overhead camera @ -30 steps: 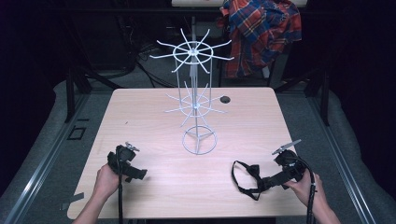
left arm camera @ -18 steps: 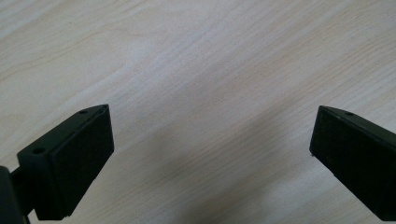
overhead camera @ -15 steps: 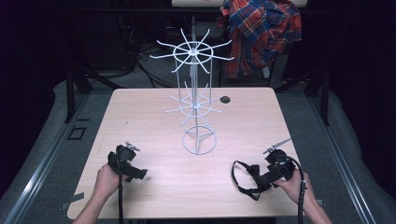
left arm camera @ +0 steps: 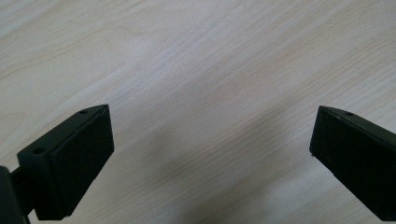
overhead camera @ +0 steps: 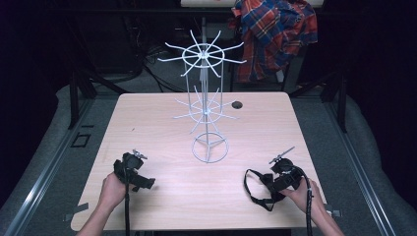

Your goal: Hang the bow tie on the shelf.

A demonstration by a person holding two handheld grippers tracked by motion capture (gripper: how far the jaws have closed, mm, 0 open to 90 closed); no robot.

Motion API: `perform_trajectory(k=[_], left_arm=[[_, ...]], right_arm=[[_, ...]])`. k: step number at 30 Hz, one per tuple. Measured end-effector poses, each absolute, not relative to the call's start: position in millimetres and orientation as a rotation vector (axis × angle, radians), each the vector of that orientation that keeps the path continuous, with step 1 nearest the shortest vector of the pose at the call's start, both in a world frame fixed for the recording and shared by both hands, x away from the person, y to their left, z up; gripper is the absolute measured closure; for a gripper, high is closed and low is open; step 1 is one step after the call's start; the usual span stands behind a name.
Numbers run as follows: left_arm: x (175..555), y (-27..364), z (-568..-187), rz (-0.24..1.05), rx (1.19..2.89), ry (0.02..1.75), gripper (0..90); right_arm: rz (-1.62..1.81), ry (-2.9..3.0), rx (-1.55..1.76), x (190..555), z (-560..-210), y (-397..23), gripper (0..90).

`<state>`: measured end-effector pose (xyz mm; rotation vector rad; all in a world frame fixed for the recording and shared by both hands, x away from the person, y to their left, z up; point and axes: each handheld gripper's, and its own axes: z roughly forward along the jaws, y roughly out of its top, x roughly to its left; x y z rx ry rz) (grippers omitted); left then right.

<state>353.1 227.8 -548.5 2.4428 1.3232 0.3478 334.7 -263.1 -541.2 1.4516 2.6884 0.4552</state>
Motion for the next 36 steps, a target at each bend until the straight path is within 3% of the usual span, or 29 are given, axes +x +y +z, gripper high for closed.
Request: perform_trajectory(k=[11,36], left_arm=[[352.7,228.0,-548.4,0.349,2.443,1.317,0.0],[351.7,229.9,-549.2,0.343,2.433,1.331,0.0]], right_arm=[[0.369,2.680,1.358,327.8,-544.7,-252.0,73.7],[0.623,2.531,1.231,316.6,-502.8,-254.6,74.8]])
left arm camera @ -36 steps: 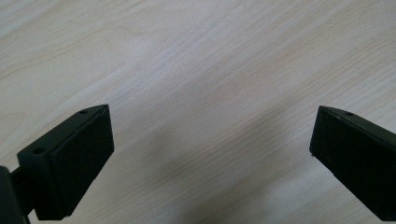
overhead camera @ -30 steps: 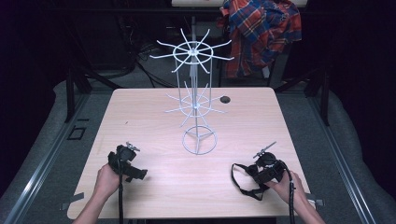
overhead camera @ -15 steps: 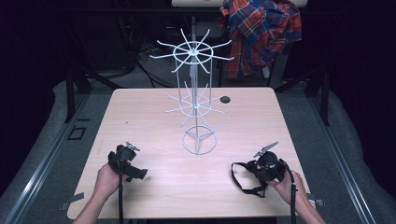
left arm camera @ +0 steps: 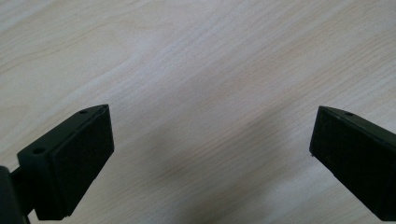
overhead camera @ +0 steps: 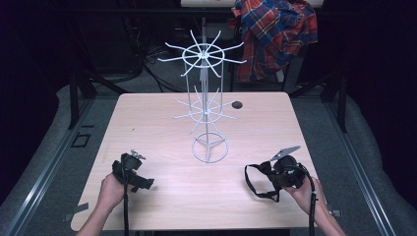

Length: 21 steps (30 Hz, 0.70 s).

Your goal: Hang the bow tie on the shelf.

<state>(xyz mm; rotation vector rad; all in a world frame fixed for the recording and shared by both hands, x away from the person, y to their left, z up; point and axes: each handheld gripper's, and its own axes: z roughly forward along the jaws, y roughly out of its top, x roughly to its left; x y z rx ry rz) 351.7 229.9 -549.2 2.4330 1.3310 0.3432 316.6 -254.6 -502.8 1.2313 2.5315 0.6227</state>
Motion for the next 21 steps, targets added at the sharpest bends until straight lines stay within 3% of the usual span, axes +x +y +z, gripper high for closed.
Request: perform_trajectory(k=[21], left_arm=[[351.8,230.8,-549.9,0.350,2.432,1.334,0.0]], right_arm=[[0.681,2.472,1.182,313.8,-485.5,-252.8,74.8]])
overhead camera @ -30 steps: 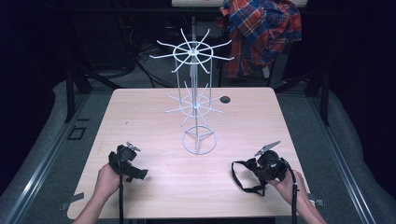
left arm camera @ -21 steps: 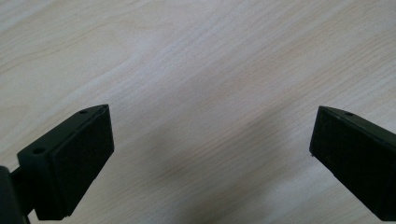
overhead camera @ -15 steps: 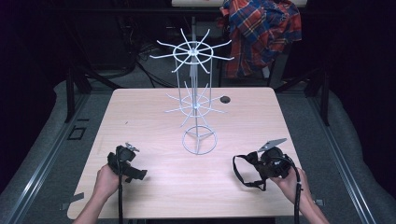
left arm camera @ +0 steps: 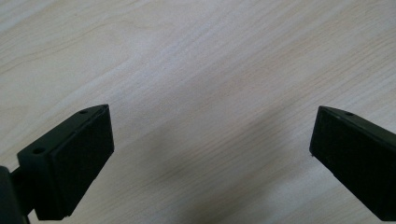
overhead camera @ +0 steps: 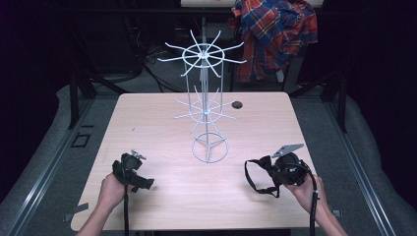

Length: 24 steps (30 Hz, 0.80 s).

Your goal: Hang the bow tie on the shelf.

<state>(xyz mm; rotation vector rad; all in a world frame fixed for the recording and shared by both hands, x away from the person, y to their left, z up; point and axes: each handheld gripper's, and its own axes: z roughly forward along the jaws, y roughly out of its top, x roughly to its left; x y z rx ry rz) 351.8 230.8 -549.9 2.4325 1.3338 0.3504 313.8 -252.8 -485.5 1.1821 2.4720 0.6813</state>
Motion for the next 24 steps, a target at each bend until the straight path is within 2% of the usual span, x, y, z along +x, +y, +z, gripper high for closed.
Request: perform_trajectory(k=[24], left_arm=[[352.3,225.9,-548.2,0.359,2.439,1.311,0.0]], right_arm=[[0.774,2.393,1.136,329.8,-457.5,-240.8,74.9]])
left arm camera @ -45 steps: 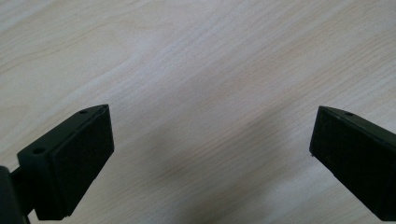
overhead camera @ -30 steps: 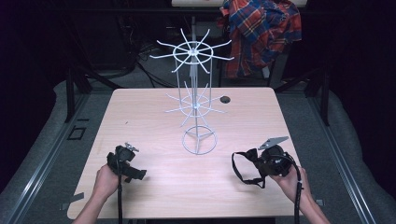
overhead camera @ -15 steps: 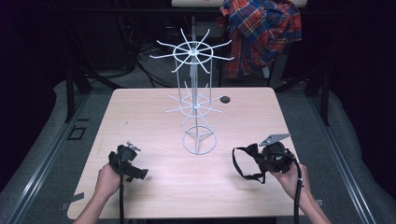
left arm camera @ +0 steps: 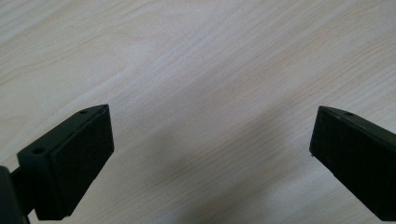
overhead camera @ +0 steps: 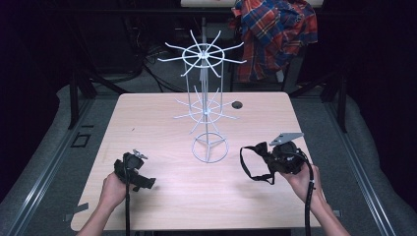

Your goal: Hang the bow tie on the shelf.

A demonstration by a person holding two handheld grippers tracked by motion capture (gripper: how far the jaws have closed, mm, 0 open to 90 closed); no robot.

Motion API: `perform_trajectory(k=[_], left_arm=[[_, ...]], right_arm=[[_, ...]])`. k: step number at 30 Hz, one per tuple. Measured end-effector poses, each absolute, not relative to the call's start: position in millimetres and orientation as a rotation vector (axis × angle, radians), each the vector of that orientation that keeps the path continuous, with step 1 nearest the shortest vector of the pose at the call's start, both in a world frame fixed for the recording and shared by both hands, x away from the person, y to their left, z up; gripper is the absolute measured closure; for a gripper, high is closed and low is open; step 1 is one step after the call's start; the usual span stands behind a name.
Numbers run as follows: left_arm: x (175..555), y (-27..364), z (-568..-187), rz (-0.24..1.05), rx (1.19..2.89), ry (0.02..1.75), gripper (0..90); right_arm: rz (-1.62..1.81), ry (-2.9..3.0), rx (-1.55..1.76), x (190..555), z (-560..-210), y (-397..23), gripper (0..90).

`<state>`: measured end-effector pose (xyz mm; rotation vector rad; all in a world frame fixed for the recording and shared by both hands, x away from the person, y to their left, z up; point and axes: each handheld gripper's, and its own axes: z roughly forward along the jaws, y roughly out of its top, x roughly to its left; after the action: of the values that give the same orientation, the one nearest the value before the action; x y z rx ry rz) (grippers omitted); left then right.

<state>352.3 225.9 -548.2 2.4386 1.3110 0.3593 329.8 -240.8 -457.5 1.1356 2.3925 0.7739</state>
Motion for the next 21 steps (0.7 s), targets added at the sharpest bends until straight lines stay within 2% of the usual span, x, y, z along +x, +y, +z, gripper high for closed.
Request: perform_trajectory(k=[21], left_arm=[[352.0,227.2,-548.7,0.352,2.433,1.315,0.0]], right_arm=[[0.875,2.341,1.092,343.3,-432.2,-224.4,75.1]])
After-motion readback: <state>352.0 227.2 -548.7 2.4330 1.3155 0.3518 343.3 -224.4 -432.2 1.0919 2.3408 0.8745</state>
